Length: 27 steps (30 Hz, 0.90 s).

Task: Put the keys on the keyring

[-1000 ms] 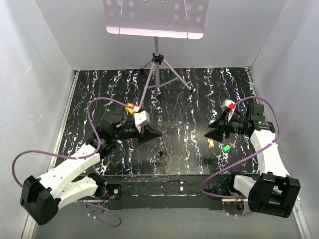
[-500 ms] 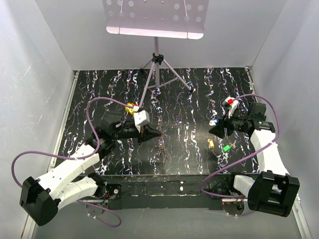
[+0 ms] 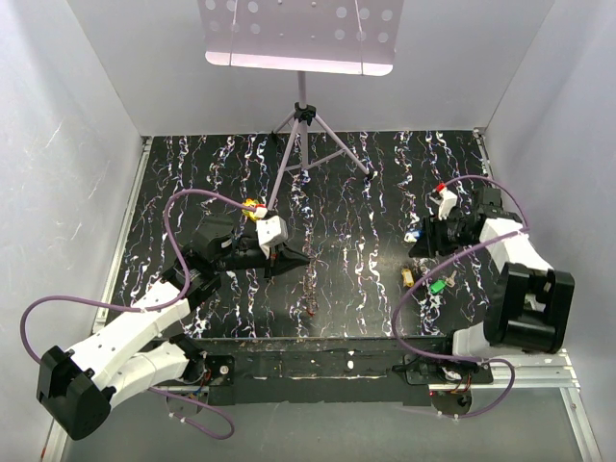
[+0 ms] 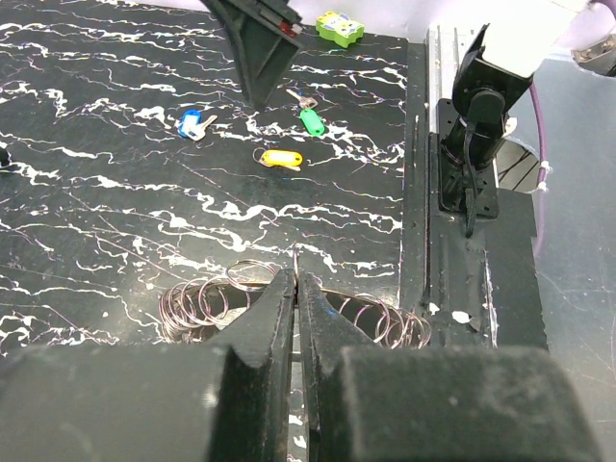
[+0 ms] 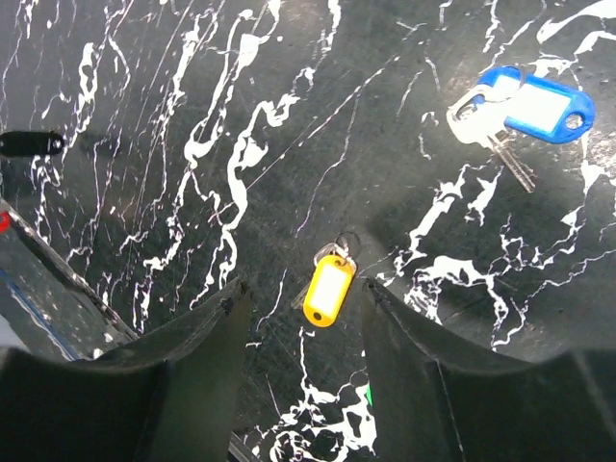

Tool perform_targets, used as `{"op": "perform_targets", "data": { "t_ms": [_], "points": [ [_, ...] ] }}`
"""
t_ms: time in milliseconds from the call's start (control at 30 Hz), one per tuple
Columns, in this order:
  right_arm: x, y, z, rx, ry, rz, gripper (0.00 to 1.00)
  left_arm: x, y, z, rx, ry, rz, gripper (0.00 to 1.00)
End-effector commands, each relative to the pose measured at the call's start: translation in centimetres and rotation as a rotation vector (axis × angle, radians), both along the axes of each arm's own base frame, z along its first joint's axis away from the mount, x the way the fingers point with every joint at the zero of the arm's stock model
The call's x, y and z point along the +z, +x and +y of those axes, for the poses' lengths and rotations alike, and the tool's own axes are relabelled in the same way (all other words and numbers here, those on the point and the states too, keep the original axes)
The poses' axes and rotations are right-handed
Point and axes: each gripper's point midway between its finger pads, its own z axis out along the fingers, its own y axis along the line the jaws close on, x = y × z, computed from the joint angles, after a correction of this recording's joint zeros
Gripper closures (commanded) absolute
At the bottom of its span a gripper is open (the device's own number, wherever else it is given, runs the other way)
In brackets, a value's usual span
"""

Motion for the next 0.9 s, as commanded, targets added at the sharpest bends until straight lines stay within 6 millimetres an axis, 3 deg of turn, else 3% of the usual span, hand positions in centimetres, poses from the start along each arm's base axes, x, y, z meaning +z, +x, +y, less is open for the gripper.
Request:
{"op": "perform_targets", "data": {
  "t_ms": [0, 633, 867],
  "points": [
    [-0.2, 1.6, -0.6, -0.051, 0.009, 0.104, 0.46, 3.3, -0.1, 0.0, -0.019, -0.057, -0.079, 1.00],
    [-4.3, 1.2, -0.2, -0.017, 0.010, 0.299, 0.54, 2.8, 0.0, -0.2, -0.025, -0.045, -0.063, 1.00],
    [-4.9, 1.2, 0.1, -0.004, 0.002, 0.324, 0.55, 2.8, 0.0, -0.2, -0.025, -0.046, -0.064, 1.00]
  ]
}}
